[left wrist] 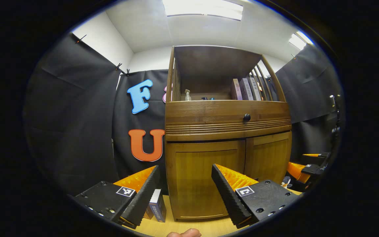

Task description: Open the right door of the double-door shoe cabinet with the right hand, and open the left door with the left hand.

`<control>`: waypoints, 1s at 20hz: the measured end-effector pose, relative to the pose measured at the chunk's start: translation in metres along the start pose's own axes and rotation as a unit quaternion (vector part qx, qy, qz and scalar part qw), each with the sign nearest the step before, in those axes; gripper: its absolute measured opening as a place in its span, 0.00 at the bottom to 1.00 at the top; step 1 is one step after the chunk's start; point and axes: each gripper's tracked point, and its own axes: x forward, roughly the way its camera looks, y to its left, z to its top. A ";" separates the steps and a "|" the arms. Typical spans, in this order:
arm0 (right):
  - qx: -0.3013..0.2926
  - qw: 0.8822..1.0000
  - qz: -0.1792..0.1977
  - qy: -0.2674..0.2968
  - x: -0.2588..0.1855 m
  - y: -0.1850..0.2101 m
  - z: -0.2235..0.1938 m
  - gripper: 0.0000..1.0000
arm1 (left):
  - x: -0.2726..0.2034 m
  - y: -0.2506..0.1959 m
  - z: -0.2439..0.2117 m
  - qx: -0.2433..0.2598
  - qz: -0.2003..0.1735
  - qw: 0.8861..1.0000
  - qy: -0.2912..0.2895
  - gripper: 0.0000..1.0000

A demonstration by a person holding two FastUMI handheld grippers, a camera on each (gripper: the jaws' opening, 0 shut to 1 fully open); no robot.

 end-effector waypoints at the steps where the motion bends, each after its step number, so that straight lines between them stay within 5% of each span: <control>1: 0.002 1.000 0.008 0.006 0.010 0.006 -0.007 1.00 | 0.001 0.003 -0.002 0.003 0.003 1.000 0.001 1.00; 11: 0.016 0.994 0.077 0.082 0.078 0.062 -0.086 0.94 | -0.014 0.047 -0.010 0.006 0.057 0.998 0.002 1.00; 20: 0.032 0.986 0.060 0.153 0.123 0.055 -0.140 0.67 | -0.031 0.077 -0.026 -0.001 0.092 0.996 0.020 0.95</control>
